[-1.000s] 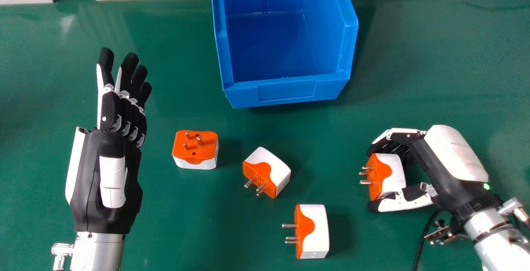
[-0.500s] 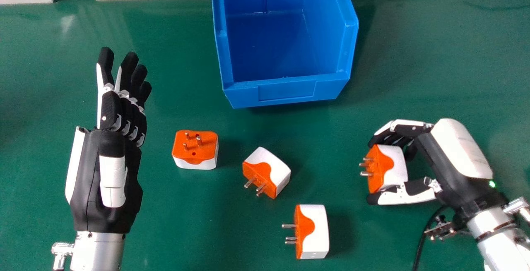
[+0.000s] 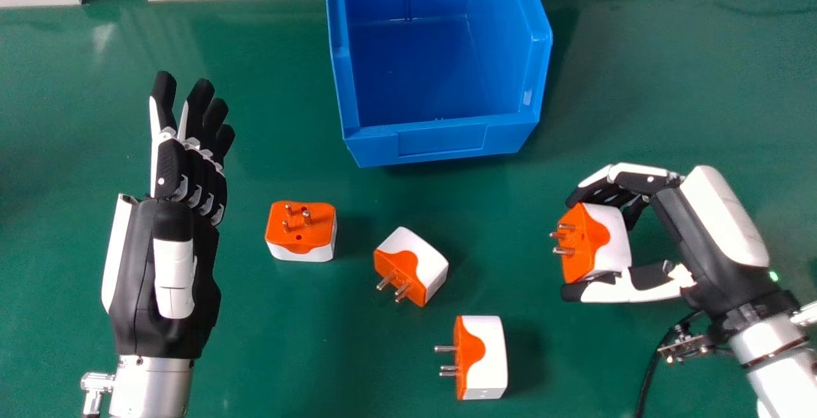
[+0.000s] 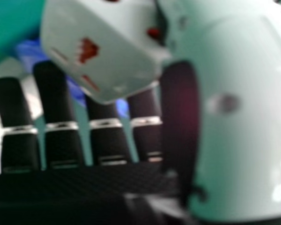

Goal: Pick all objects and put in blue box

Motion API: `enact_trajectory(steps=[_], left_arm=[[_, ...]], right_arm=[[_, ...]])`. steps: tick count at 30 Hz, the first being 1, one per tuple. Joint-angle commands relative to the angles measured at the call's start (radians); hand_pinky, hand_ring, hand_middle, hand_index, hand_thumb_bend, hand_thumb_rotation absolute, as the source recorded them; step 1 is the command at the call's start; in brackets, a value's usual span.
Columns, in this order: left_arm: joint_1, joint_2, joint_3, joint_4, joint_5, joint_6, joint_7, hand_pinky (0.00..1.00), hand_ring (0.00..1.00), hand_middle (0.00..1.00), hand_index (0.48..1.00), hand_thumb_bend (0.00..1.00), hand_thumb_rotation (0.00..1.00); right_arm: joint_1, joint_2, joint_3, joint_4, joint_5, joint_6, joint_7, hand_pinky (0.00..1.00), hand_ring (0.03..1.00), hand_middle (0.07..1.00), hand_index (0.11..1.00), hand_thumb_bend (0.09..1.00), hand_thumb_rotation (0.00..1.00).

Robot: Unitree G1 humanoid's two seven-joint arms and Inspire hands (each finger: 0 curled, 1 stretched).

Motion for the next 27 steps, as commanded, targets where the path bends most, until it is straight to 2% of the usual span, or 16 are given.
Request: enact_trajectory(steps=[1, 7, 12, 23, 27], left_arm=[[-0.005, -0.001, -0.001, -0.014, -0.004, -0.005, -0.004, 1.00, 1.00, 1.00, 1.000, 0.95, 0.93], [-0.005, 0.002, 0.001, -0.018, -0.008, -0.001, -0.006, 1.00, 1.00, 1.00, 1.000, 0.95, 0.93], [-0.004, 0.002, 0.003, -0.021, -0.003, -0.002, -0.003, 1.00, 1.00, 1.00, 1.000, 0.95, 0.93], [-0.012, 0.004, 0.006, -0.003, 0.010, -0.014, -0.001, 1.00, 1.00, 1.00, 1.000, 0.94, 0.93], [-0.009, 0.005, 0.007, -0.008, 0.011, -0.011, -0.001, 1.00, 1.00, 1.00, 1.000, 0.93, 0.93]], right_arm=[[0.018, 0.004, -0.040, -0.085, 0.055, -0.011, 0.028, 0.38, 0.405, 0.485, 0.527, 0.518, 0.00], [0.034, 0.024, -0.081, -0.198, 0.118, -0.016, 0.096, 0.38, 0.402, 0.489, 0.529, 0.516, 0.00], [0.038, 0.043, -0.109, -0.233, 0.128, -0.020, 0.123, 0.37, 0.396, 0.492, 0.531, 0.515, 0.00], [0.033, 0.080, -0.165, -0.320, 0.152, -0.015, 0.165, 0.36, 0.396, 0.492, 0.533, 0.514, 0.00], [0.019, 0.097, -0.174, -0.345, 0.155, -0.012, 0.175, 0.35, 0.397, 0.492, 0.533, 0.514, 0.00]])
